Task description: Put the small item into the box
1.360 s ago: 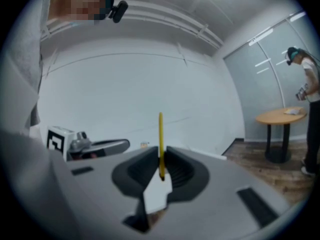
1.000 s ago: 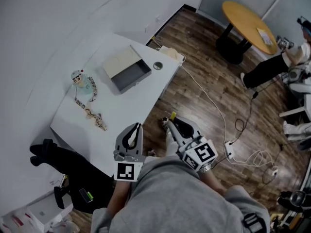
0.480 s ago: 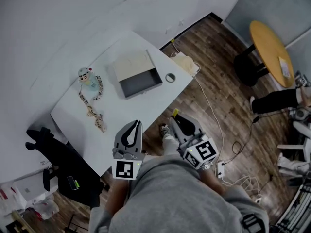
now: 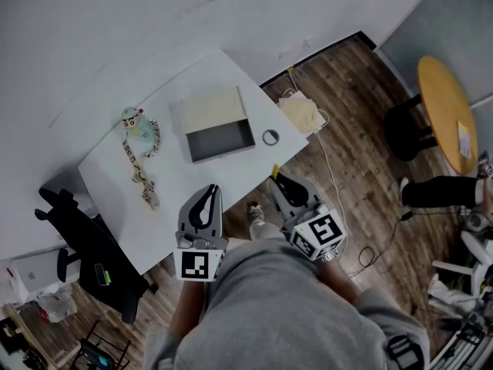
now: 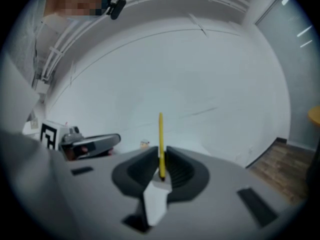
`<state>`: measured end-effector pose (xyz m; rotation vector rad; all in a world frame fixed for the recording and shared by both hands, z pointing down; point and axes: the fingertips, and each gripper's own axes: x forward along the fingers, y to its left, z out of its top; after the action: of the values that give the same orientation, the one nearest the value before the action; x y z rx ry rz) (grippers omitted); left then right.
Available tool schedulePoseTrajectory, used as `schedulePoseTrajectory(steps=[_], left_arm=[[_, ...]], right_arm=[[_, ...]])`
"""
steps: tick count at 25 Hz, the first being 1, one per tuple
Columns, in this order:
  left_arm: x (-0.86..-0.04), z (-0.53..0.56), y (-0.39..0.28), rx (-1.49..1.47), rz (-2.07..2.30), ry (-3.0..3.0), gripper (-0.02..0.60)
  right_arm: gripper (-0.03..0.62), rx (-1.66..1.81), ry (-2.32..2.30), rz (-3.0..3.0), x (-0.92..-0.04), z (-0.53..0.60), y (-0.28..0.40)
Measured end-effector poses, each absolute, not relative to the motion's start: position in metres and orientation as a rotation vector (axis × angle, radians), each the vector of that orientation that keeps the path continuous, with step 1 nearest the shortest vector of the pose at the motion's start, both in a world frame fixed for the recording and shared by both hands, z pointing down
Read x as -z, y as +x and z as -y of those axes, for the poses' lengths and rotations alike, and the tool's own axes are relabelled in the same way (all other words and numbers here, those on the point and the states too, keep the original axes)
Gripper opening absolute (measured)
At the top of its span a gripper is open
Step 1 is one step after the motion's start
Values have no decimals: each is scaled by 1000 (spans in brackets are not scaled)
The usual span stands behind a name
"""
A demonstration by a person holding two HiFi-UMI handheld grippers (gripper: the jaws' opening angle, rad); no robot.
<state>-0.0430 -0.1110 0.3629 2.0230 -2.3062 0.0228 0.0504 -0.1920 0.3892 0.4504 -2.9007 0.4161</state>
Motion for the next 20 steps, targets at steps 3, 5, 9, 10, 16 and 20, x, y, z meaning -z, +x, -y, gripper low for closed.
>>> schedulePoseTrajectory(steps=[3, 5, 9, 10, 16, 20], left_arm=[[-363, 126, -40, -13, 2349, 1978, 44], [-364, 135, -38, -13, 2375, 1948, 44], [-364, 146, -35, -6, 2424, 1900, 46], [-365, 148, -35, -16, 2435, 1892, 46], [-368, 148, -37, -57, 2486, 1808, 44], [-372, 143, -45, -71, 2503, 1747, 44]], right_arm=[[69, -410, 404, 2900, -391, 211, 51], [69, -405, 370, 2901, -393, 221, 51], [69, -405, 309, 2897, -398, 237, 50], [69, -408, 297, 2897, -399, 241, 49], [69, -430, 248, 2882, -410, 259, 45], [69, -423, 204, 2865, -416, 266, 34]])
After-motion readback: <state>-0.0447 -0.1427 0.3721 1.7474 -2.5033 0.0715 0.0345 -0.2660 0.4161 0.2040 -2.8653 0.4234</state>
